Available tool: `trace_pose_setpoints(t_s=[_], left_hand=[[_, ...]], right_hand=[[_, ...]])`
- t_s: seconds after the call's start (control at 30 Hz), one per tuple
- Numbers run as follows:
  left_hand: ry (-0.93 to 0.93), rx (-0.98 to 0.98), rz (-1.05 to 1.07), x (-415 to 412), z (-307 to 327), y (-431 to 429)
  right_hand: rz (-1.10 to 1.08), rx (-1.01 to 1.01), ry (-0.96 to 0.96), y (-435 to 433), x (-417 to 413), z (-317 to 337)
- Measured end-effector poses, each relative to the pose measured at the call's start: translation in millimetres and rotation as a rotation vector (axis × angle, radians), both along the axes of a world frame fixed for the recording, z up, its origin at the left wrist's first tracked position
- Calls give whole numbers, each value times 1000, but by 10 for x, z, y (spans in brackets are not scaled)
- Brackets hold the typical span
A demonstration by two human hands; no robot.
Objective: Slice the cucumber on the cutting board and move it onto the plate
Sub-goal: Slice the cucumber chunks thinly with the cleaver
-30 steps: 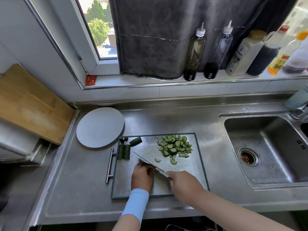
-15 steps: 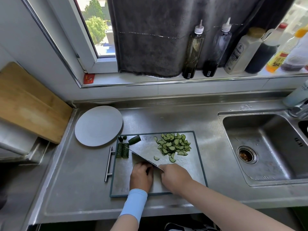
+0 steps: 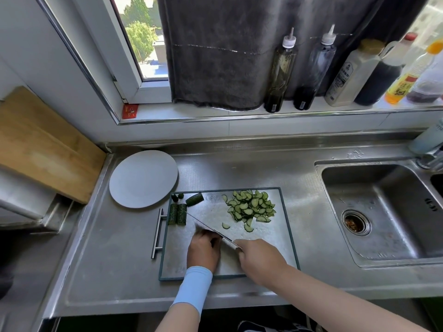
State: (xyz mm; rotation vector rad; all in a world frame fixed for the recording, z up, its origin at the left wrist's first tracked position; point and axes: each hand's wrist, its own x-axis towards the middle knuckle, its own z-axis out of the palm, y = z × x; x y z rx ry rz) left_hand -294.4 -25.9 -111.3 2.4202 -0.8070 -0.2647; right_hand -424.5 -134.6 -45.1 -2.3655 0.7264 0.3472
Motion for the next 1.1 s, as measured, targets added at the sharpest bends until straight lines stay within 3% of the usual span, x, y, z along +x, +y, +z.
trace_pose_setpoints(t_s=[0.73,1.1], left_hand=[[51,-80,45,21,-130,23],[49,-51,42,47,-115,9]], right_hand=[[-47,92,86,30,292,2],[-39,62,22,9,46,81]])
